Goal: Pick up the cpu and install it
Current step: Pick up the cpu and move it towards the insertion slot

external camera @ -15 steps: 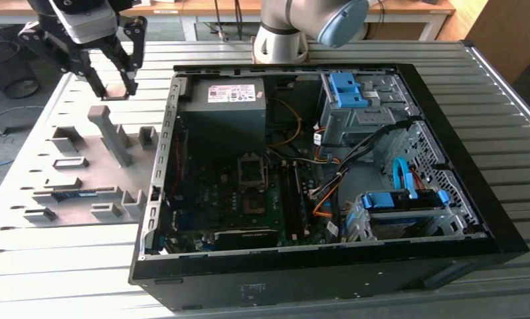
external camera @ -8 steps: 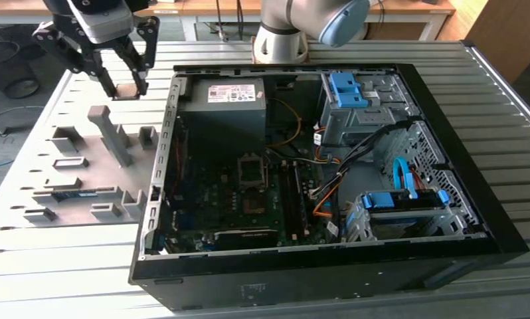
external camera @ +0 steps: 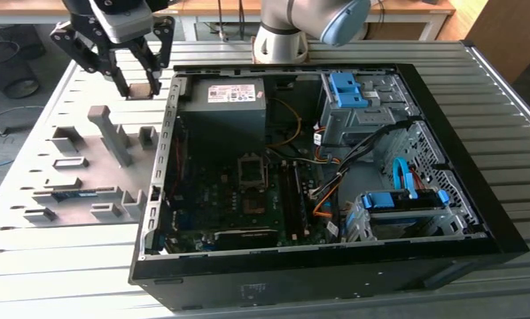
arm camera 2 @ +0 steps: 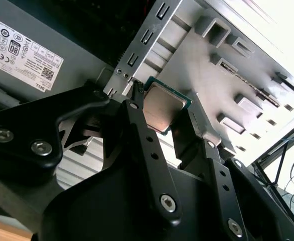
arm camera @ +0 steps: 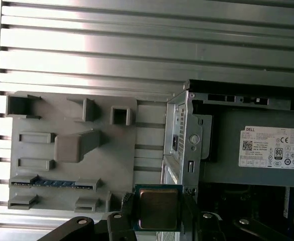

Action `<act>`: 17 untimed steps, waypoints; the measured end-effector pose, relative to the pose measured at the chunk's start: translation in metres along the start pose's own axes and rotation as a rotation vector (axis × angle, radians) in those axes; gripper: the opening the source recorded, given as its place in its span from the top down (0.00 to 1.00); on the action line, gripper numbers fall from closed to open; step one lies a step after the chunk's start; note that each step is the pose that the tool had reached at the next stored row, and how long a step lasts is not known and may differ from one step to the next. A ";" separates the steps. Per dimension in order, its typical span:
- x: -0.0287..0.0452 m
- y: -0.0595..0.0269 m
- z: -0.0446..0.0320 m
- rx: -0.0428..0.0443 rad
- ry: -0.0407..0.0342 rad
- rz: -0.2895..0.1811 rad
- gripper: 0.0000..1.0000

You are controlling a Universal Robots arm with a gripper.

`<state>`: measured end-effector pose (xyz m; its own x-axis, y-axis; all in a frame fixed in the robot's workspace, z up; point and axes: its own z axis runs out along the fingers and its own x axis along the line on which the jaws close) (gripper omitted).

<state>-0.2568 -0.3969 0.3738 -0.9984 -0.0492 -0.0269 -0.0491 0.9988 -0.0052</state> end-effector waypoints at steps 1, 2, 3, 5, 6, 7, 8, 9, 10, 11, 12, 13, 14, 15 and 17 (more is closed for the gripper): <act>-0.0024 -0.0001 0.0000 0.0001 0.0001 0.000 0.53; -0.0047 -0.0002 0.0001 0.0001 0.0001 0.000 0.53; -0.0072 -0.0004 0.0002 0.0001 0.0002 0.000 0.53; -0.0125 -0.0006 0.0004 0.0001 0.0004 0.000 0.53; -0.0148 -0.0007 0.0005 0.0001 0.0004 0.000 0.53; -0.0171 -0.0008 0.0006 0.0000 0.0004 0.000 0.53; -0.0194 -0.0010 0.0007 0.0000 0.0004 0.000 0.53; -0.0215 -0.0011 0.0007 0.0001 0.0005 0.000 0.53; -0.0237 -0.0012 0.0008 0.0000 0.0004 0.000 0.53; -0.0257 -0.0013 0.0009 0.0000 0.0005 0.000 0.53; -0.0281 -0.0014 0.0010 0.0000 0.0005 0.000 0.53; -0.0302 -0.0015 0.0010 0.0001 0.0005 0.000 0.53; -0.0323 -0.0016 0.0011 0.0000 0.0006 0.000 0.53; -0.0345 -0.0017 0.0012 0.0000 0.0006 0.000 0.53; -0.0386 -0.0019 0.0013 0.0000 0.0006 0.000 0.53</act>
<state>-0.2182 -0.3969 0.3735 -0.9984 -0.0493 -0.0263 -0.0491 0.9988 -0.0052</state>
